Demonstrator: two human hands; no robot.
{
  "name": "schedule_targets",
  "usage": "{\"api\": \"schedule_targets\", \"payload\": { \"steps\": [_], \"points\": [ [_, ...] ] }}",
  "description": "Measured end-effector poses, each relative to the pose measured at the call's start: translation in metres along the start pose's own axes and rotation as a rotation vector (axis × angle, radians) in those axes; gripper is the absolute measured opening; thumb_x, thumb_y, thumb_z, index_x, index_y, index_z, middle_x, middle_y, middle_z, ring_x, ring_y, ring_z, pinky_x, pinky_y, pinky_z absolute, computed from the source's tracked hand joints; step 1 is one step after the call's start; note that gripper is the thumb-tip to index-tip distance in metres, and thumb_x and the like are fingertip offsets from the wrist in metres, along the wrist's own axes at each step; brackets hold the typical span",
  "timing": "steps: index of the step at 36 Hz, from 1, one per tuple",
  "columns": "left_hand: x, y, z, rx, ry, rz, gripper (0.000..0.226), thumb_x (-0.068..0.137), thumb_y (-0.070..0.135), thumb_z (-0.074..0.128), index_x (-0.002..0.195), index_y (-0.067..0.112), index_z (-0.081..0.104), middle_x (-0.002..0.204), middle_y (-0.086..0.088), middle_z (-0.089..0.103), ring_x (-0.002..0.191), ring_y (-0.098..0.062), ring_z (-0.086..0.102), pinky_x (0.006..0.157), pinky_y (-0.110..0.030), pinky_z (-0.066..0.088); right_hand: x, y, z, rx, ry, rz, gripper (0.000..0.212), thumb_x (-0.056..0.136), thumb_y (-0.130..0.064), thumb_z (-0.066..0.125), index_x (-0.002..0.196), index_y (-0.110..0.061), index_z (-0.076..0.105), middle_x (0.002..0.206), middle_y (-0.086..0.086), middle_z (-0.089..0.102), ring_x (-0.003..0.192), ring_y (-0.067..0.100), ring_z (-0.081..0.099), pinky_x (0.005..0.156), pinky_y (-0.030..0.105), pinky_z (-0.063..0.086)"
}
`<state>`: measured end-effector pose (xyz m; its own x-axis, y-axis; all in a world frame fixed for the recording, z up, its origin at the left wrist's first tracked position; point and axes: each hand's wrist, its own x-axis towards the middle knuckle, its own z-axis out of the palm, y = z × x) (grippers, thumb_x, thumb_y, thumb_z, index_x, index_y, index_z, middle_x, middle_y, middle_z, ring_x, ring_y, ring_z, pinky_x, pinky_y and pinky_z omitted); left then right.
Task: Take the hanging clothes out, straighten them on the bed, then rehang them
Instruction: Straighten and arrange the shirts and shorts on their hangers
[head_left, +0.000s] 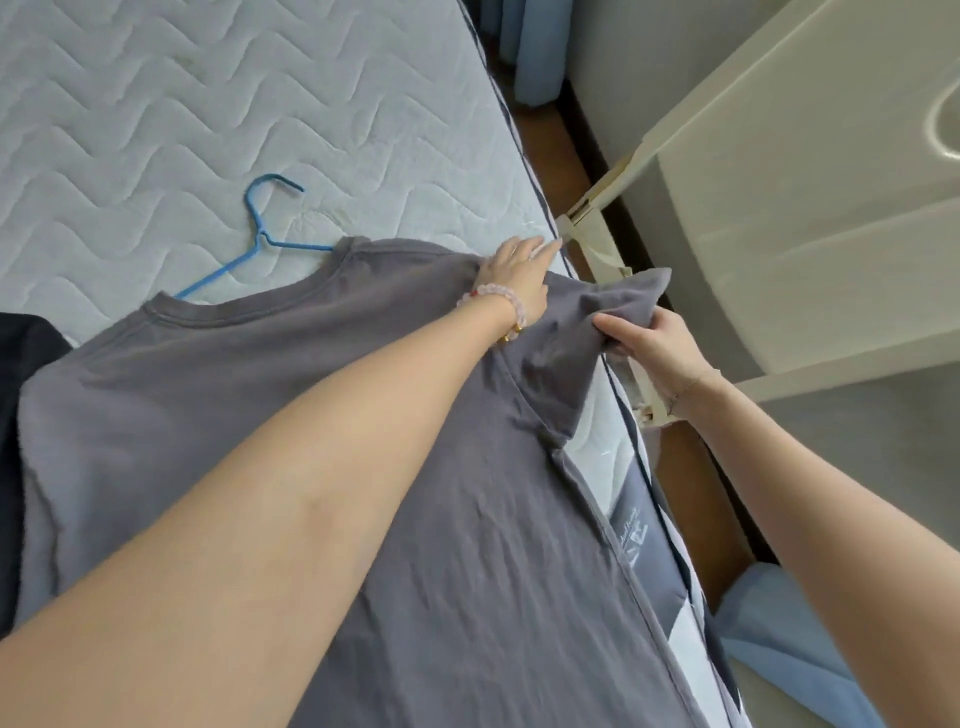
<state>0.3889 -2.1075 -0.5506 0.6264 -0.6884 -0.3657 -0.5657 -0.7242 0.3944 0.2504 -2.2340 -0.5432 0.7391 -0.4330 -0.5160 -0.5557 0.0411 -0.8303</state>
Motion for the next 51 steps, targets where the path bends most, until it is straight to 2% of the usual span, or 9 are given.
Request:
{"api": "schedule_targets", "payload": {
  "steps": [6, 15, 20, 24, 27, 36, 41, 48, 51],
  "points": [
    [0.015, 0.007, -0.004, -0.033, -0.108, -0.076, 0.033, 0.1, 0.029, 0.049, 0.128, 0.014, 0.058, 0.133, -0.015, 0.058, 0.125, -0.035, 0.05, 0.103, -0.038, 0.039, -0.002, -0.013, -0.005, -0.098, -0.056, -0.083, 0.015, 0.082, -0.036, 0.065, 0.091, -0.023, 0.066, 0.1, 0.001, 0.07, 0.096, 0.014, 0.067, 0.085, 0.032, 0.055],
    [0.016, -0.023, -0.017, -0.255, 0.234, -0.26, 0.027, 0.098, 0.021, 0.053, 0.113, 0.001, 0.064, 0.123, -0.02, 0.065, 0.117, -0.035, 0.056, 0.091, -0.035, 0.044, 0.0, 0.013, -0.037, 0.038, -0.237, 0.179, 0.09, 0.034, -0.049, 0.091, 0.111, -0.012, 0.064, 0.109, 0.006, 0.071, 0.101, 0.023, 0.068, 0.093, 0.044, 0.052],
    [0.017, -0.014, -0.015, -0.199, 0.283, -0.24, 0.026, 0.097, 0.027, 0.056, 0.11, 0.009, 0.069, 0.122, -0.015, 0.063, 0.12, -0.032, 0.051, 0.093, -0.036, 0.043, -0.005, 0.026, -0.045, -0.005, 0.066, 0.066, 0.023, 0.071, -0.038, 0.077, 0.077, -0.017, 0.07, 0.081, -0.001, 0.069, 0.079, 0.015, 0.064, 0.073, 0.027, 0.054],
    [0.021, 0.001, -0.01, -0.122, 0.358, -0.28, 0.023, 0.094, 0.032, 0.061, 0.107, 0.016, 0.072, 0.125, -0.009, 0.052, 0.121, -0.027, 0.049, 0.088, -0.037, 0.043, -0.006, 0.039, -0.046, -0.142, 0.285, -0.006, 0.022, 0.09, -0.026, 0.06, 0.073, -0.012, 0.063, 0.062, -0.003, 0.05, 0.056, 0.007, 0.041, 0.04, 0.009, 0.033],
    [0.025, 0.013, -0.004, -0.238, 0.388, -0.36, 0.022, 0.093, 0.029, 0.063, 0.107, 0.014, 0.071, 0.125, -0.007, 0.055, 0.112, -0.025, 0.059, 0.078, -0.032, 0.04, -0.002, 0.052, -0.043, -0.193, 0.332, 0.04, 0.019, 0.089, -0.024, 0.059, 0.079, -0.008, 0.065, 0.066, 0.0, 0.051, 0.058, 0.009, 0.042, 0.044, 0.01, 0.035],
    [-0.002, 0.01, 0.0, -0.496, 0.117, -0.208, 0.046, 0.101, 0.011, 0.049, 0.146, 0.014, 0.044, 0.143, -0.005, 0.054, 0.135, -0.022, 0.048, 0.112, -0.032, 0.039, 0.0, 0.071, -0.032, -0.251, 0.43, 0.168, 0.021, 0.086, -0.027, 0.063, 0.099, -0.011, 0.068, 0.089, 0.003, 0.063, 0.086, 0.021, 0.058, 0.081, 0.035, 0.051],
    [-0.057, -0.025, -0.001, -0.509, 0.298, -0.136, 0.041, 0.094, -0.005, 0.044, 0.13, 0.007, 0.059, 0.122, -0.011, 0.068, 0.116, -0.021, 0.062, 0.1, -0.023, 0.044, -0.014, 0.072, -0.027, -0.477, 0.304, 0.253, 0.045, 0.083, -0.01, 0.061, 0.127, -0.013, 0.051, 0.119, 0.009, 0.061, 0.106, 0.027, 0.058, 0.085, 0.034, 0.046],
    [-0.188, -0.13, 0.019, -0.394, 0.488, -0.418, 0.031, 0.088, -0.012, 0.046, 0.109, -0.003, 0.067, 0.11, -0.018, 0.068, 0.102, -0.031, 0.066, 0.087, -0.02, 0.042, -0.061, 0.049, 0.014, -0.827, 0.308, -0.148, 0.041, 0.085, -0.007, 0.053, 0.126, -0.006, 0.051, 0.126, 0.018, 0.053, 0.116, 0.038, 0.048, 0.097, 0.042, 0.039],
    [-0.254, -0.171, 0.025, -0.269, 0.595, -0.596, 0.027, 0.088, -0.007, 0.05, 0.107, 0.001, 0.068, 0.114, -0.017, 0.065, 0.102, -0.036, 0.063, 0.088, -0.036, 0.046, -0.081, 0.038, 0.051, -0.88, 0.202, -0.304, 0.037, 0.087, -0.004, 0.052, 0.124, -0.004, 0.053, 0.125, 0.018, 0.055, 0.116, 0.037, 0.048, 0.098, 0.043, 0.039]
  ]
}}
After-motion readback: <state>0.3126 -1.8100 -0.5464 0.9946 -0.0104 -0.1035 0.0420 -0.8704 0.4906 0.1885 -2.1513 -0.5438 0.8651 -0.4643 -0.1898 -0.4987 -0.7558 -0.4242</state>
